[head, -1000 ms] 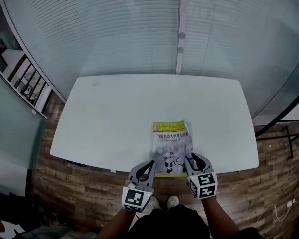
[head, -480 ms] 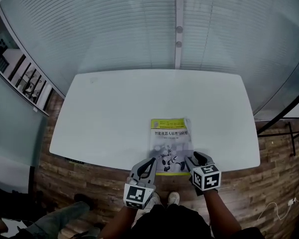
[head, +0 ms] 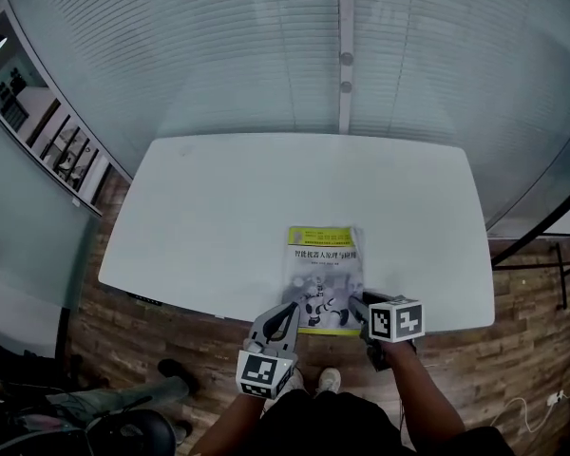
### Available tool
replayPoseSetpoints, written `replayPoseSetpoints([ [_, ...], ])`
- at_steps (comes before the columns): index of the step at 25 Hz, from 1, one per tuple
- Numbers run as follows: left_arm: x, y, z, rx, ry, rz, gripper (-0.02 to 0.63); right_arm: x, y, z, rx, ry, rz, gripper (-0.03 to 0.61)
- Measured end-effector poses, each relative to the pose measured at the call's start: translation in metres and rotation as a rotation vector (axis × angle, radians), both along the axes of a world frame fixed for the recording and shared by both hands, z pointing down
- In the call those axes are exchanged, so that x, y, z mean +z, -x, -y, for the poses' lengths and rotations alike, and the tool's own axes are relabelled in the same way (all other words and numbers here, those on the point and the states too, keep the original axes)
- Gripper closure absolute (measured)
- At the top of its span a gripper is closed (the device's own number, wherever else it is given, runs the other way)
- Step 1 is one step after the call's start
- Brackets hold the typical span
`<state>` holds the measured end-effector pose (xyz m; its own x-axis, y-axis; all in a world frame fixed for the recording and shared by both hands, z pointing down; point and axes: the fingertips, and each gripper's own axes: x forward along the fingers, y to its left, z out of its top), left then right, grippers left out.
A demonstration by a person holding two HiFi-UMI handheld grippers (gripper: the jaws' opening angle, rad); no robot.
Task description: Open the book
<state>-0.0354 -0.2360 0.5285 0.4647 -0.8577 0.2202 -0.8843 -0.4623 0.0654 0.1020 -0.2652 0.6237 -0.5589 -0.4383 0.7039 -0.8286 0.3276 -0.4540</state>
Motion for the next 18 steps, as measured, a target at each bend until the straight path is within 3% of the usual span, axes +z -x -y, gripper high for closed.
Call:
replayPoseSetpoints([
  [9,0.006,0.001,-0.013,0.038,0.033,-0.042,0.600,-0.003,-0.007,0.001,0.073,-0.023,0.047,0.500],
  [18,-0.005,0.030,-0.004,0.128,0.017,-0.031,0.600,-0.021,-0.011,0.003,0.179,-0.164,-0.037,0.540],
])
